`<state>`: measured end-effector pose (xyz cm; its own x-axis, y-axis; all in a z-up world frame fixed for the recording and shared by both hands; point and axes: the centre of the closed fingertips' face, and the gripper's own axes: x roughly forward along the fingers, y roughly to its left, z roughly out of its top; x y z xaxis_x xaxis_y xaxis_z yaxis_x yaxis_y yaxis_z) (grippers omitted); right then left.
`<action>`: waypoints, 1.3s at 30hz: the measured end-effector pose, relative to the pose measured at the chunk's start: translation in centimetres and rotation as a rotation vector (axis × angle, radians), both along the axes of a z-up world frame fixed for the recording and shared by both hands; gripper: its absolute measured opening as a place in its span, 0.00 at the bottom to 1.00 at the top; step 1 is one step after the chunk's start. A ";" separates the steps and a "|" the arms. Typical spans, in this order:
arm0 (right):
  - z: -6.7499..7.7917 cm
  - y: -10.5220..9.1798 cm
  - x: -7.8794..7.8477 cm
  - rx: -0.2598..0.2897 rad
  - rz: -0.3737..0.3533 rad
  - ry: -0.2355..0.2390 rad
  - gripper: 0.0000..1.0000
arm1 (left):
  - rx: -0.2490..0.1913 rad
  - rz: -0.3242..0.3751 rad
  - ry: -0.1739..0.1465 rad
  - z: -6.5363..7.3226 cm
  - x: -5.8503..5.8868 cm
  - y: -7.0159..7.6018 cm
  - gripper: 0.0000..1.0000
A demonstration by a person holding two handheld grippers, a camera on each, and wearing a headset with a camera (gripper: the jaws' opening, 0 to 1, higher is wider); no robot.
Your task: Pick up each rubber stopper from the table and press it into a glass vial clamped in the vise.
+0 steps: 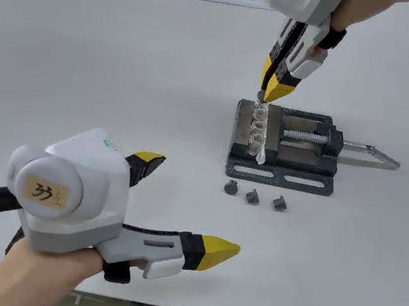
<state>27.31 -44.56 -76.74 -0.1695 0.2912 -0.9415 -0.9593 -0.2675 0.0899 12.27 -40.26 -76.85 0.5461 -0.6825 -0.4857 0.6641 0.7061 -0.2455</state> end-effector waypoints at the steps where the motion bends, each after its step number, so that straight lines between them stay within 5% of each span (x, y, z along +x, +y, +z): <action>1: -0.4 -0.2 1.0 0.006 -0.009 -0.001 0.04 | 0.000 -0.002 0.000 0.0 0.0 -0.1 0.95; 17: 0.0 0.1 -0.2 0.071 -0.209 -0.012 0.04 | -0.007 -0.007 -0.004 0.1 0.0 -0.4 0.95; 39: 0.0 0.0 -0.5 0.072 -0.144 -0.060 0.10 | -0.010 -0.001 0.000 -0.1 -0.1 -0.1 0.94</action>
